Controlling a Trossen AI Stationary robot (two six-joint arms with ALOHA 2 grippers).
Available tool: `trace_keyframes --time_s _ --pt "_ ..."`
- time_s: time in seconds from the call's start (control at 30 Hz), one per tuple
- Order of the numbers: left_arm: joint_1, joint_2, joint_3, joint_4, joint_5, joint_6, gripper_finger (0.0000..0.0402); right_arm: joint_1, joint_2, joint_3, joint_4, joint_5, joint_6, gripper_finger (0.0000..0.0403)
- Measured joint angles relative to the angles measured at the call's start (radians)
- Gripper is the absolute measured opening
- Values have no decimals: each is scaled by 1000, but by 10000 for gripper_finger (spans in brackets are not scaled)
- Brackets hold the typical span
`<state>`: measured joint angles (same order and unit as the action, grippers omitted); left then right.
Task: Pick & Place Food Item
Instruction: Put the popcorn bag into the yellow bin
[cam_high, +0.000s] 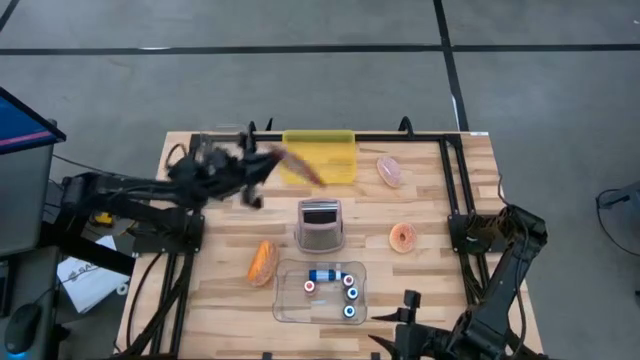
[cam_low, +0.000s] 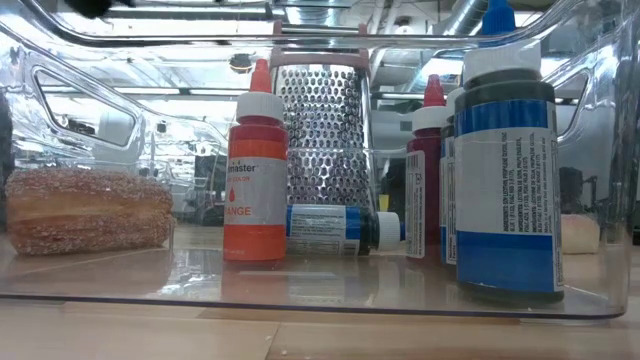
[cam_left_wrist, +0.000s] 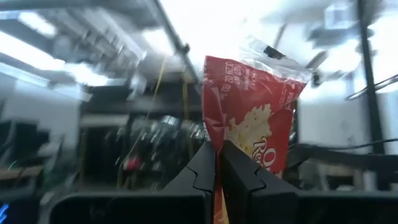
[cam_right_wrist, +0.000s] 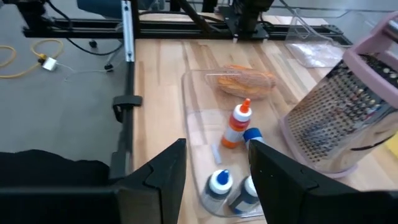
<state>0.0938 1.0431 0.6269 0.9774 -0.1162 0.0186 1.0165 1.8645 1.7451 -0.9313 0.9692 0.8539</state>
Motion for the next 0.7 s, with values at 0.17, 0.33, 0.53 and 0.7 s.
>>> trace_keyframes --time_s 0.17,0.33,0.53,0.7 --pt "179 164 201 -245 76 -76 1 -2 0 0 -23 -1 0 164" --pt "332 255 359 -410 121 -127 1 10 0 0 -35 -2 2 164" --pt "498 320 440 -646 290 -156 1 24 0 -1 -51 -3 2 164" --pt "588 336 446 -810 377 -79 1 25 0 -1 -59 -3 2 164"
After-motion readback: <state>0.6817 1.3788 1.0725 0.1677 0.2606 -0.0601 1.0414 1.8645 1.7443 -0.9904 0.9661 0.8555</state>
